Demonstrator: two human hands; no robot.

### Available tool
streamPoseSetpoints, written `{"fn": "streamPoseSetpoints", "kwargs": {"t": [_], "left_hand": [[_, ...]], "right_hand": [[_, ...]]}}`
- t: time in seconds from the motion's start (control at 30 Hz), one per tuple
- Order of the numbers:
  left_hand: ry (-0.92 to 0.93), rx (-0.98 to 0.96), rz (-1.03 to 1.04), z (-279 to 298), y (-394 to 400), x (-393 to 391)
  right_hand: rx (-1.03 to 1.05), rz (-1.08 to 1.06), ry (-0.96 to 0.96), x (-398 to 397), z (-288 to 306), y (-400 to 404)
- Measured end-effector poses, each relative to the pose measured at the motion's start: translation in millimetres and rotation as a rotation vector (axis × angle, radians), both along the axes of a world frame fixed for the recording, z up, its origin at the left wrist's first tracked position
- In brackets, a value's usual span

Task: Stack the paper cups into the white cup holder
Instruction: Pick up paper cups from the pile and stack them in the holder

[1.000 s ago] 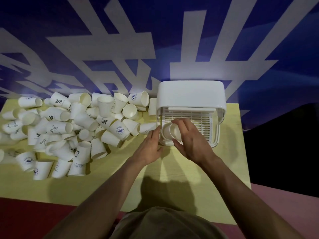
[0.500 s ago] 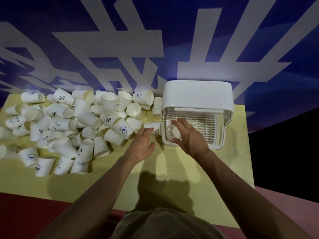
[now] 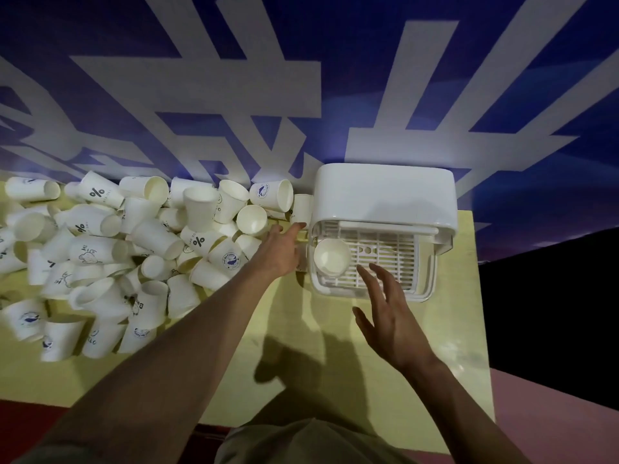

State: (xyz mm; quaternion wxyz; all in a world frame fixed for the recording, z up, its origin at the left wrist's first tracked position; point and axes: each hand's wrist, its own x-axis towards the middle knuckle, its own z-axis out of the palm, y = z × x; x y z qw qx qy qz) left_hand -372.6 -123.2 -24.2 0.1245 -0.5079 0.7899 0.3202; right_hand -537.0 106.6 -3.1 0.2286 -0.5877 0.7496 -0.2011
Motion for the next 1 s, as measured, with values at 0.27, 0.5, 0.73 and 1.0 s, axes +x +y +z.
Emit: {"fn": "streamPoseSetpoints", "kwargs": {"t": [0.27,0.5,0.73,1.0], "left_hand": [[-0.102,0.063,-0.062,-20,-24,-22],[-0.132,0.074,-0.124,-53,-43,-24],[0.003,0.033,-0.029,-38,-29,-12],[0.217,-0.019,-0.018,12,24,39]], "right_hand": [[0.087,-0.012,-0.004,1,2,29],[0.123,-0.019,-0.026,8,-5,21],[0.082,0.001,-0.012,7,-4,-2],[-0.115,-0.195,-0.044,19,21,-32]]}}
